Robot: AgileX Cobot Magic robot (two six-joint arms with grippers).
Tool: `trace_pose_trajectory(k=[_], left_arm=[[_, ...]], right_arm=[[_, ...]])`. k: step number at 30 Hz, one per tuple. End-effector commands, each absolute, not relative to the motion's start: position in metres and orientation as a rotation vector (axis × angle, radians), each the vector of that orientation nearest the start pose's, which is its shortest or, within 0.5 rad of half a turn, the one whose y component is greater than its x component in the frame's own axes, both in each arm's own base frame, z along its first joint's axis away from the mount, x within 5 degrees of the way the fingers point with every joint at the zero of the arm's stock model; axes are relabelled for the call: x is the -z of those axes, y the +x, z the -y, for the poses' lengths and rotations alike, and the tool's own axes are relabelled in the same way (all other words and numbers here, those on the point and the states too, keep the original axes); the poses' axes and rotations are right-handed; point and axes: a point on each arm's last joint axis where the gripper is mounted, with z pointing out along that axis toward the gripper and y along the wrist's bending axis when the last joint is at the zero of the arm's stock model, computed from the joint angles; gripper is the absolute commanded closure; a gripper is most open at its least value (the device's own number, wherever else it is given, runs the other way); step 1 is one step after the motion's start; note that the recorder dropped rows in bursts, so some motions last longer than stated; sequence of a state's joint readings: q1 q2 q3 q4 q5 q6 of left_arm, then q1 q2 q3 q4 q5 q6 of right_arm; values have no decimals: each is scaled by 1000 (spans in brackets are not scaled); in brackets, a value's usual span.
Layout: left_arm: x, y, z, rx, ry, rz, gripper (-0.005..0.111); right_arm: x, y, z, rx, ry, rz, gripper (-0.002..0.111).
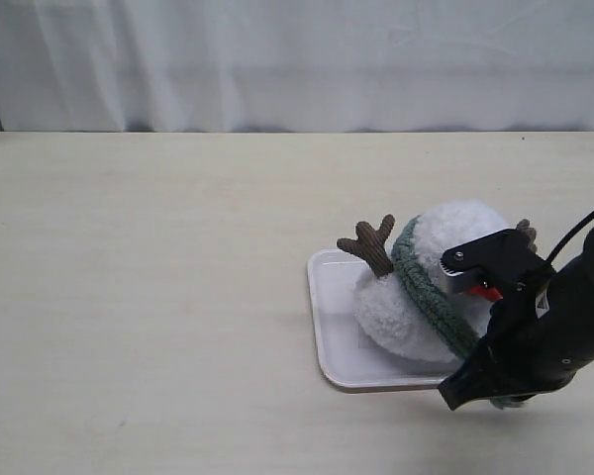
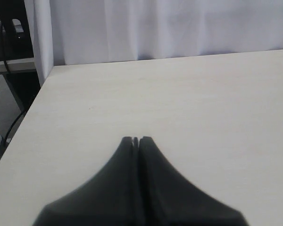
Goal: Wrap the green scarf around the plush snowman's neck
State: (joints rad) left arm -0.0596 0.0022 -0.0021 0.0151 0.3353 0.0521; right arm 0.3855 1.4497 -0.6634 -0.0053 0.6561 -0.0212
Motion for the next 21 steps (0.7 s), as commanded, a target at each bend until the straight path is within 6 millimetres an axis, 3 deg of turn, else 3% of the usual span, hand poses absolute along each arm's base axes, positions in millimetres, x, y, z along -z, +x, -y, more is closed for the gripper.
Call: trace_pose_trajectory(k=[1, 8, 11, 16, 21], left_arm=[[-184, 54, 3, -2, 114, -1803, 107], [-184, 54, 3, -2, 114, -1803, 107], [-184, 54, 3, -2, 114, -1803, 107], [-184, 54, 3, -2, 114, -1803, 107], [-184, 54, 3, -2, 114, -1803, 107]], right_arm=[[-174, 214, -86, -38, -607, -2853, 104], [-174, 215, -87, -50, -607, -2836, 103], [-175, 215, -87, -53, -603, -2833, 91], [-183, 212, -86, -62, -595, -2813, 61], [-200, 204, -83, -83, -574, -2769, 50]])
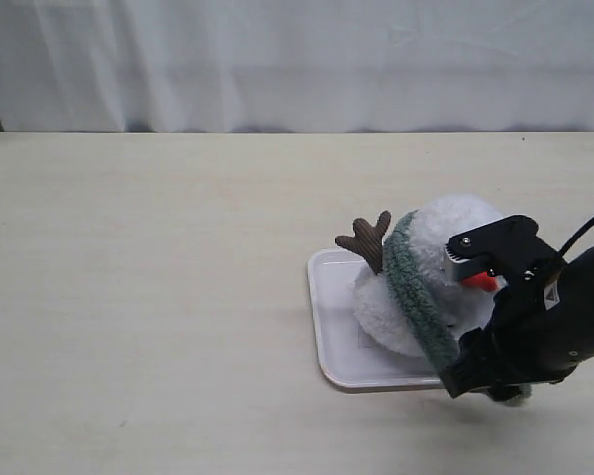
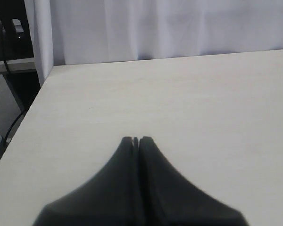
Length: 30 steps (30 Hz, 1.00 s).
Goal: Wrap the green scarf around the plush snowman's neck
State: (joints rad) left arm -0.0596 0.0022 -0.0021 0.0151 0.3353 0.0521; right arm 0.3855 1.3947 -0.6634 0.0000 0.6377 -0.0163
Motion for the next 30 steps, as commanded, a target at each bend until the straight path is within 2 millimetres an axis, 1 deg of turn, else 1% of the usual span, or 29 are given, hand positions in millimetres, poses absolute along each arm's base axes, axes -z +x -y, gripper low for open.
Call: trace_pose_trajectory(k=[1, 5, 9, 11, 13, 15, 17, 19, 21, 25, 30], left_arm=[[-184, 54, 3, -2, 114, -1803, 107], [-184, 54, 3, -2, 114, -1803, 107], [-184, 54, 3, -2, 114, -1803, 107], [-184, 54, 3, -2, 114, -1803, 107], [-184, 54, 3, -2, 114, -1803, 107], [-184, 54, 3, -2, 114, -1803, 107], [-184, 54, 3, -2, 114, -1803, 107], [-184, 54, 3, -2, 114, -1803, 107], [-184, 54, 3, -2, 114, -1803, 107], [-184, 54, 3, -2, 114, -1803, 107], [-184, 54, 3, -2, 114, -1803, 107]], right_arm=[[-203, 202, -82, -83, -573, -2768, 49], [-214, 192, -78, -82, -574, -2770, 48], [-225, 189, -74, -64, -495, -2728, 49], [-229, 189, -70, -19, -419, -2704, 49], [-232, 191, -63, 62, -336, -2685, 49], [-233, 193, -56, 154, -264, -2670, 49], [-232, 196, -53, 202, -210, -2652, 49], [-226, 199, -54, 191, -231, -2641, 49], [-212, 204, -59, 162, -263, -2641, 49], [-195, 214, -64, 151, -289, -2656, 50], [-179, 224, -61, 257, -223, -2674, 74]])
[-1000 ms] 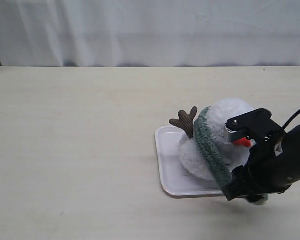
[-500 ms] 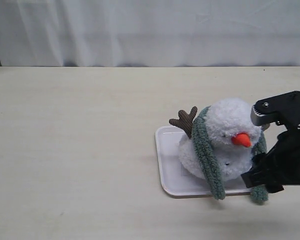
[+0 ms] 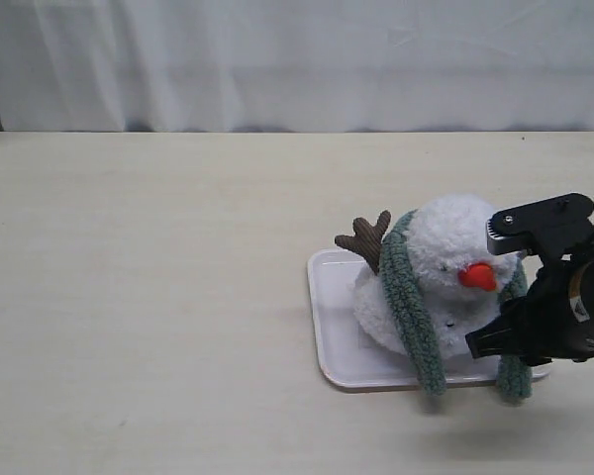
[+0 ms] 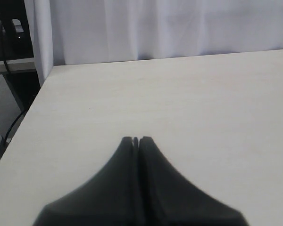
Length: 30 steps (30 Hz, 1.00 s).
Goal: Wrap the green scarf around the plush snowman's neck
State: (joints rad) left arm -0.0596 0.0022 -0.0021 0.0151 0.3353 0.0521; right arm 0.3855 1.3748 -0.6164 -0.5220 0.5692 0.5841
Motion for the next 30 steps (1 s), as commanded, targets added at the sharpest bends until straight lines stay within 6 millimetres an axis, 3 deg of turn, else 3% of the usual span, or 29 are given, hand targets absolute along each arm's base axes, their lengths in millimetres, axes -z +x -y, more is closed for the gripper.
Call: trace_pose_trajectory(k=[1, 6, 11, 22, 30], left_arm=[[-184, 54, 3, -2, 114, -1803, 107], [-184, 54, 3, -2, 114, -1803, 107], [-184, 54, 3, -2, 114, -1803, 107], [-184, 54, 3, -2, 114, -1803, 107], [-184, 54, 3, -2, 114, -1803, 107]], right_arm=[[-177, 226, -61, 268, -219, -2679, 78], [-174, 226, -62, 266, -239, -2687, 104], [-183, 223, -66, 176, -246, -2664, 104], [-226, 201, -70, -65, -231, -2535, 104], [-285, 165, -57, -177, -197, -2236, 104]])
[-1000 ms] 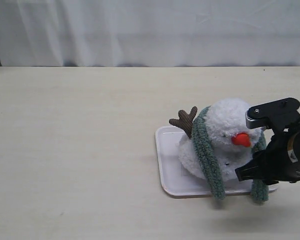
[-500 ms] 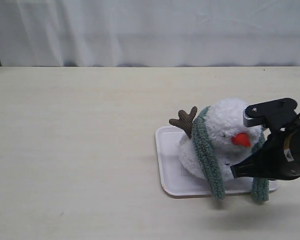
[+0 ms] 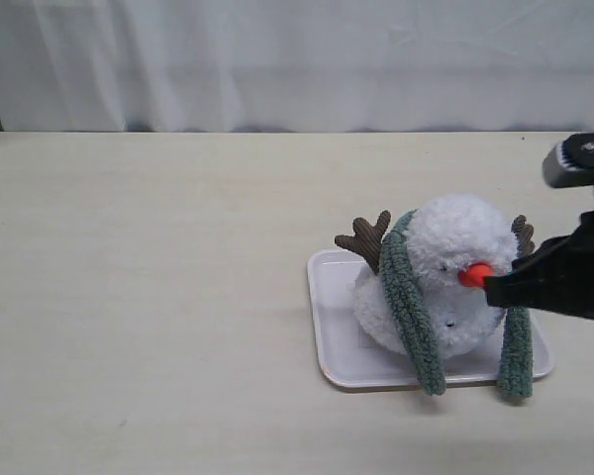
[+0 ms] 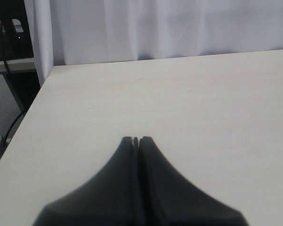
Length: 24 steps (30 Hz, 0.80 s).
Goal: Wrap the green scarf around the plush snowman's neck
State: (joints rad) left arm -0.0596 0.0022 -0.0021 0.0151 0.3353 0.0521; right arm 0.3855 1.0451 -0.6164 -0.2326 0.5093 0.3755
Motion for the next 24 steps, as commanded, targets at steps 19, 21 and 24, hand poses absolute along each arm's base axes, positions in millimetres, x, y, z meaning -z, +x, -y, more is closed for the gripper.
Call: trace_pose_trajectory(k=[19, 21, 24], left_arm=[[-184, 54, 3, -2, 114, -1803, 107], [-184, 54, 3, -2, 114, -1803, 107], [-184, 54, 3, -2, 114, -1803, 107]], right_arm=[[-354, 47, -9, -339, -98, -1643, 104], [-355, 38, -5, -345, -92, -1615, 104], [-356, 27, -1, -353, -84, -1574, 104]])
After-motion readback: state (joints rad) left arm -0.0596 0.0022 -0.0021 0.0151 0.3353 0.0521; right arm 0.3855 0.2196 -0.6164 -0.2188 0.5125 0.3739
